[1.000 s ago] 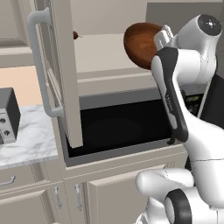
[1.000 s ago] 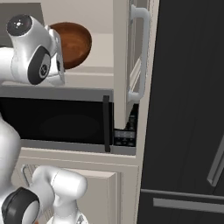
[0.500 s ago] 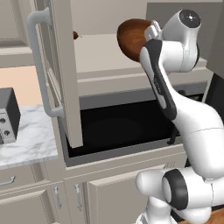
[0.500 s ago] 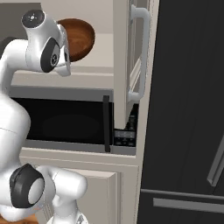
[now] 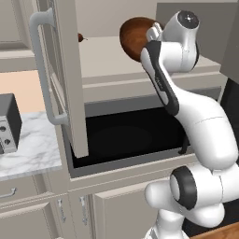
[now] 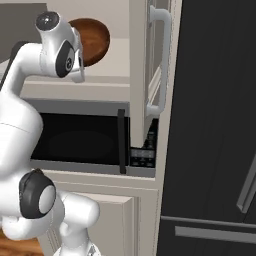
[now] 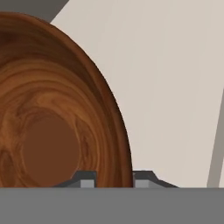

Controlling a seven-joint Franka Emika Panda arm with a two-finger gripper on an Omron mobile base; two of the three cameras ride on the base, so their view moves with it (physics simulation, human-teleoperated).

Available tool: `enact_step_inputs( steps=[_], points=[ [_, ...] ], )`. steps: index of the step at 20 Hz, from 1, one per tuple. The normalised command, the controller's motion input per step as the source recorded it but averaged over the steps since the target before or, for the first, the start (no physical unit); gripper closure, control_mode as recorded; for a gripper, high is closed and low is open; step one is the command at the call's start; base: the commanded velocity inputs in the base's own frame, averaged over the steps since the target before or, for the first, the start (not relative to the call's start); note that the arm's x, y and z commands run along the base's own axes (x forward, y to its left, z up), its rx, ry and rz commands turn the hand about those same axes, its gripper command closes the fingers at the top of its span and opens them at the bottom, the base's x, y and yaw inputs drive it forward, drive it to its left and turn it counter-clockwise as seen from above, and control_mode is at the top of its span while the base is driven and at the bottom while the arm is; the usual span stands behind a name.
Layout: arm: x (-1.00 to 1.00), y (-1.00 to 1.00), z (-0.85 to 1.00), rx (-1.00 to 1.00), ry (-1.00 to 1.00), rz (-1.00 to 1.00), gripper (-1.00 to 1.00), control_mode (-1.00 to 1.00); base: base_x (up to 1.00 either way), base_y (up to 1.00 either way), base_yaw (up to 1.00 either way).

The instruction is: Pick the mug and place it in the sink. Pick the bowl and place it in the open cabinet and then close the cabinet.

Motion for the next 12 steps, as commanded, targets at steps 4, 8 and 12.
enact_step_inputs(
  steps=[4,8,12],
  points=[
    [0.63,0.28,-0.25,0.0,0.0,0.0,1.0,-1.0,0.0,0.0,0.0],
    [0.62,0.24,-0.11,0.0,0.0,0.0,1.0,-1.0,0.0,0.0,0.0],
    [0.57,0.22,-0.07,0.0,0.0,0.0,1.0,-1.0,0.0,0.0,0.0]
  ],
)
